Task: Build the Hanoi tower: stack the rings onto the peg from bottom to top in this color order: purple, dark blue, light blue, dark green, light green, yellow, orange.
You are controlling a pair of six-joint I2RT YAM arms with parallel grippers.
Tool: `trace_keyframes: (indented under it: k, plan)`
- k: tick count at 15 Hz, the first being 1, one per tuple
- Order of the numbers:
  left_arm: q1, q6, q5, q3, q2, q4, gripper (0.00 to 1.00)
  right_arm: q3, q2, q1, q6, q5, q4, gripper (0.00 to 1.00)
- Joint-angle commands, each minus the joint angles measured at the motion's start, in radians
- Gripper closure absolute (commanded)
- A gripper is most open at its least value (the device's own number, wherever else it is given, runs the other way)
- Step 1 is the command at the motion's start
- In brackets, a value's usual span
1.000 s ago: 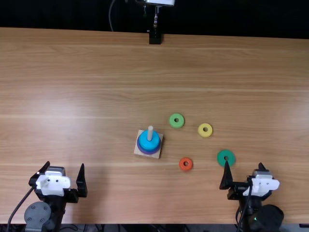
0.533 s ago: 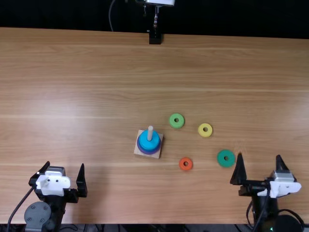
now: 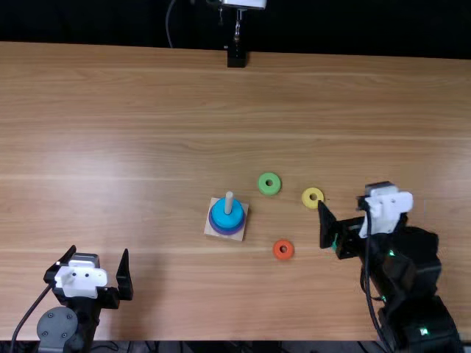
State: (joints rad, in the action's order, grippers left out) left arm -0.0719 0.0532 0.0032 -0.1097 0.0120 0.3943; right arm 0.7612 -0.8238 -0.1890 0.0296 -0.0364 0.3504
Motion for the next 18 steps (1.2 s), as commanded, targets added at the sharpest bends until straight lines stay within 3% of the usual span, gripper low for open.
trace_keyframes:
  k: [1, 2, 3, 4, 7, 8, 9, 11, 14, 18]
  plan:
    - [0.004, -0.009, -0.005, 0.110, -0.012, 0.075, 0.00, 0.052, -0.106, -0.018, 0.004, 0.005, 0.006, 0.00]
    - [0.004, -0.007, -0.005, 0.110, -0.012, 0.075, 0.00, 0.069, -0.192, -0.010, 0.002, 0.022, 0.004, 0.00]
    - [0.004, -0.007, -0.005, 0.110, -0.012, 0.075, 0.00, 0.113, -0.258, -0.009, -0.002, 0.064, 0.008, 0.00]
    - [0.004, -0.007, -0.005, 0.110, -0.012, 0.079, 0.00, 0.128, -0.310, 0.002, 0.002, 0.079, 0.017, 0.00]
    - [0.004, -0.009, -0.005, 0.110, -0.012, 0.079, 0.00, 0.171, -0.428, 0.100, 0.000, 0.073, 0.131, 0.00]
    - [0.004, -0.007, -0.005, 0.110, -0.012, 0.075, 0.00, 0.170, -0.460, 0.134, 0.002, 0.053, 0.148, 0.00]
    - [0.004, -0.007, -0.005, 0.110, -0.012, 0.075, 0.00, 0.165, -0.512, 0.171, 0.007, 0.007, 0.161, 0.00]
    - [0.004, -0.007, -0.005, 0.110, -0.012, 0.075, 0.00, 0.162, -0.621, 0.210, 0.009, 0.005, 0.205, 0.00]
    - [0.004, -0.007, -0.005, 0.110, -0.012, 0.075, 0.00, 0.159, -0.719, 0.244, 0.066, 0.007, 0.245, 0.00]
    - [0.004, -0.007, -0.007, 0.110, -0.012, 0.075, 0.00, 0.116, -0.733, 0.246, 0.062, -0.002, 0.247, 0.00]
